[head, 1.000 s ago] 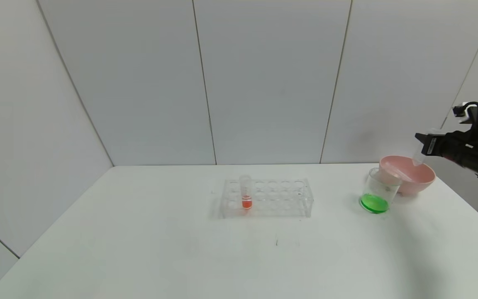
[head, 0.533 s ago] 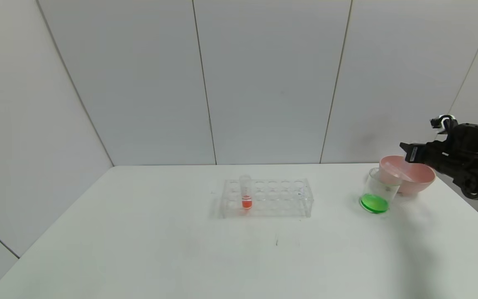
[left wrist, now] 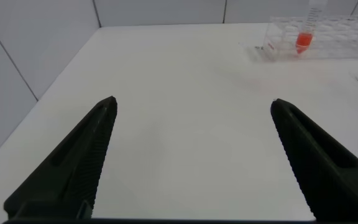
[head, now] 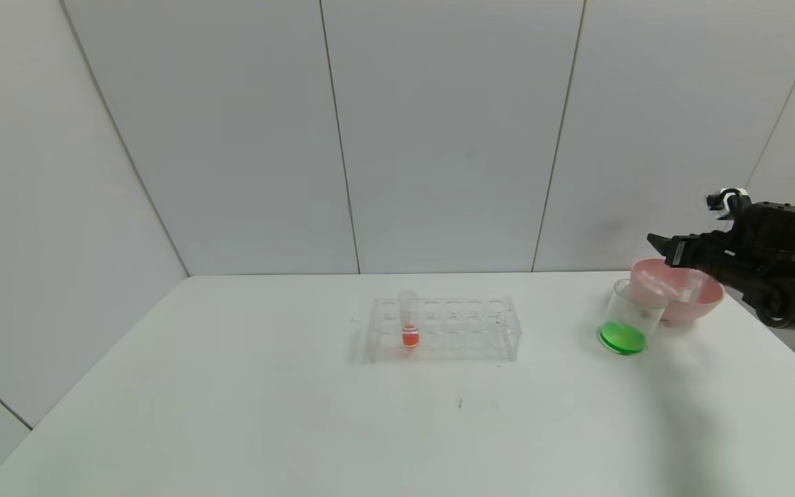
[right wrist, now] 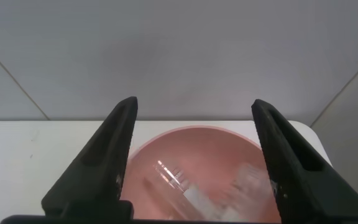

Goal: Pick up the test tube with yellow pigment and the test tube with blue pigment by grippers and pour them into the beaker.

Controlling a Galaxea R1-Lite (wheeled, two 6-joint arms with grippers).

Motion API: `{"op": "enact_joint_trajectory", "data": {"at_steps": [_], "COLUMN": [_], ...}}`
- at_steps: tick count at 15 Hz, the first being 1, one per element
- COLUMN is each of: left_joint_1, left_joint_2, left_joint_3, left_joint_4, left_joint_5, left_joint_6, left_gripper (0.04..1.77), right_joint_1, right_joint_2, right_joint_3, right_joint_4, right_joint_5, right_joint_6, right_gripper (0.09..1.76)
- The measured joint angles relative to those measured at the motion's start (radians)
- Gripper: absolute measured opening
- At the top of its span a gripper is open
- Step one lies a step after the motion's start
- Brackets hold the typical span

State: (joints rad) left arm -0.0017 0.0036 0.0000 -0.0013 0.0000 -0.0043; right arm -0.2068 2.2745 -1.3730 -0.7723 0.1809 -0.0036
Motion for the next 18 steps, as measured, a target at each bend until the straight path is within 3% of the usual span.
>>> {"op": "enact_joint_trajectory", "data": {"at_steps": [3, 8, 12, 18], "left_joint_1": [0.000, 0.000, 0.000, 0.000], "left_joint_2": [0.000, 0.000, 0.000, 0.000], "left_joint_3": [0.000, 0.000, 0.000, 0.000], "left_joint_4": [0.000, 0.000, 0.000, 0.000], "left_joint_5": [0.000, 0.000, 0.000, 0.000], "left_joint_6": [0.000, 0.000, 0.000, 0.000], "left_gripper": [1.76, 1.76, 1.76, 1.76], "right_joint_1": [0.075, 0.173, 0.206, 0.231], "right_joint_2": [-0.020, -0.169, -0.429, -0.949], "right_joint_3": [0.012, 0.129, 0.359, 0.786], "right_joint_4": [0.000, -0.007, -0.028, -0.093], "right_joint_5": [-0.079, -0.089, -0.090, -0.087], "right_joint_6": [0.006, 0.038, 0.062, 0.064], "right_gripper": [1.46, 1.58, 1.63, 1.67]}}
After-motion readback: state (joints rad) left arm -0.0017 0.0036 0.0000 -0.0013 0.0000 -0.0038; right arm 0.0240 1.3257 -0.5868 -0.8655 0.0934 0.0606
